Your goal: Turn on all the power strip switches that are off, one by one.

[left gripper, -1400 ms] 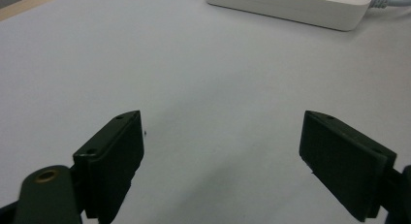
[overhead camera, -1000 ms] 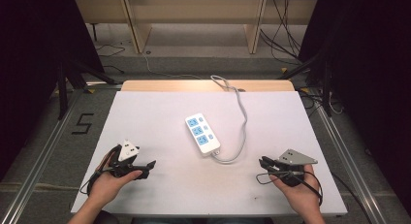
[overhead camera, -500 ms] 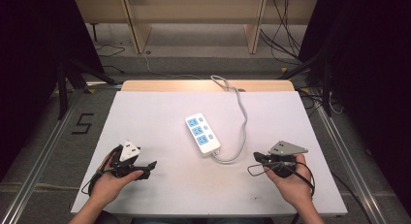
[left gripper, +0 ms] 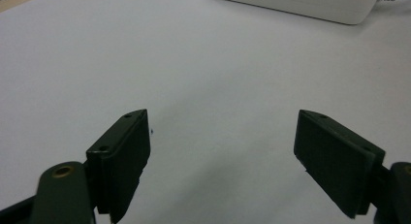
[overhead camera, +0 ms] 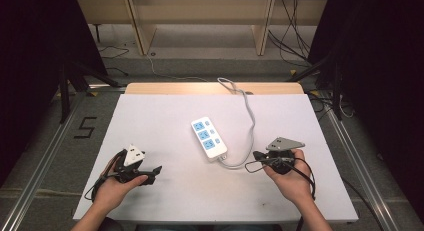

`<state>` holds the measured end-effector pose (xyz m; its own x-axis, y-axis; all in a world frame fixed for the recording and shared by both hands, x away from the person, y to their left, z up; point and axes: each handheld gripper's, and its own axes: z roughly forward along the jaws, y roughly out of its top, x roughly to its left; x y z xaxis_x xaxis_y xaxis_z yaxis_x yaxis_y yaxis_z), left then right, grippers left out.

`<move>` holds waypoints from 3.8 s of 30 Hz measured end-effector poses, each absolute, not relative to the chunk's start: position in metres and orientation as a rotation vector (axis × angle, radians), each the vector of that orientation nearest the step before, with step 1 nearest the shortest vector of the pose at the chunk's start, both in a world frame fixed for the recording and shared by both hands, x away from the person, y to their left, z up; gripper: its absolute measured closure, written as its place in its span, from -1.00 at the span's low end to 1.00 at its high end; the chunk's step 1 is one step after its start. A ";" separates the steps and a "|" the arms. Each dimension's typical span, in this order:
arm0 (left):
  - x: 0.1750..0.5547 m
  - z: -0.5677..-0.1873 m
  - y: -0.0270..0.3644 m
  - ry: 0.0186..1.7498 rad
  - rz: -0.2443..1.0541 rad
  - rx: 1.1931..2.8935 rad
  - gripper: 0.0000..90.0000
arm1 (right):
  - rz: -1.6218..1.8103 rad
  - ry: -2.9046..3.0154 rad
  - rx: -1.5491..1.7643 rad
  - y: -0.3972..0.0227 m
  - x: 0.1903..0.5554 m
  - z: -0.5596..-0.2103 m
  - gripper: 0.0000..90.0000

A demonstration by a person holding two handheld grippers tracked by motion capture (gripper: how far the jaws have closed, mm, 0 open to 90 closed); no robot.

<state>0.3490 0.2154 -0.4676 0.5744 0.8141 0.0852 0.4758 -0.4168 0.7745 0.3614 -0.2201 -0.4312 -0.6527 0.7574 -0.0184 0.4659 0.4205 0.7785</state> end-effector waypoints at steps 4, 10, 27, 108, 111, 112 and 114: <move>0.349 -0.468 0.215 1.027 0.597 2.083 -0.54 | 1.082 2.334 1.041 -0.215 0.367 -0.429 1.00; 0.349 -0.468 0.215 1.026 0.596 2.092 -0.54 | 1.077 2.348 1.023 -0.208 0.373 -0.426 1.00; 0.350 -0.468 0.215 1.022 0.599 2.094 -0.54 | 1.033 2.392 1.006 -0.181 0.395 -0.419 1.00; 0.351 -0.469 0.214 1.010 0.590 2.102 -0.55 | 0.813 2.564 1.045 -0.098 0.468 -0.429 1.00; 0.351 -0.469 0.214 1.013 0.588 2.100 -0.55 | 0.805 2.568 1.051 -0.097 0.470 -0.430 1.00; 0.351 -0.469 0.215 1.011 0.591 2.102 -0.55 | 0.801 2.571 1.061 -0.097 0.471 -0.430 1.00; 0.351 -0.469 0.215 1.010 0.591 2.100 -0.55 | 0.789 2.575 1.073 -0.096 0.472 -0.432 1.00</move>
<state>0.3514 0.2146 -0.4688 0.5875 0.8041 0.0913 0.4730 -0.4328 0.7674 0.4717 -0.0963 -0.4318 -0.7007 0.7133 -0.0144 0.5827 0.5838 0.5654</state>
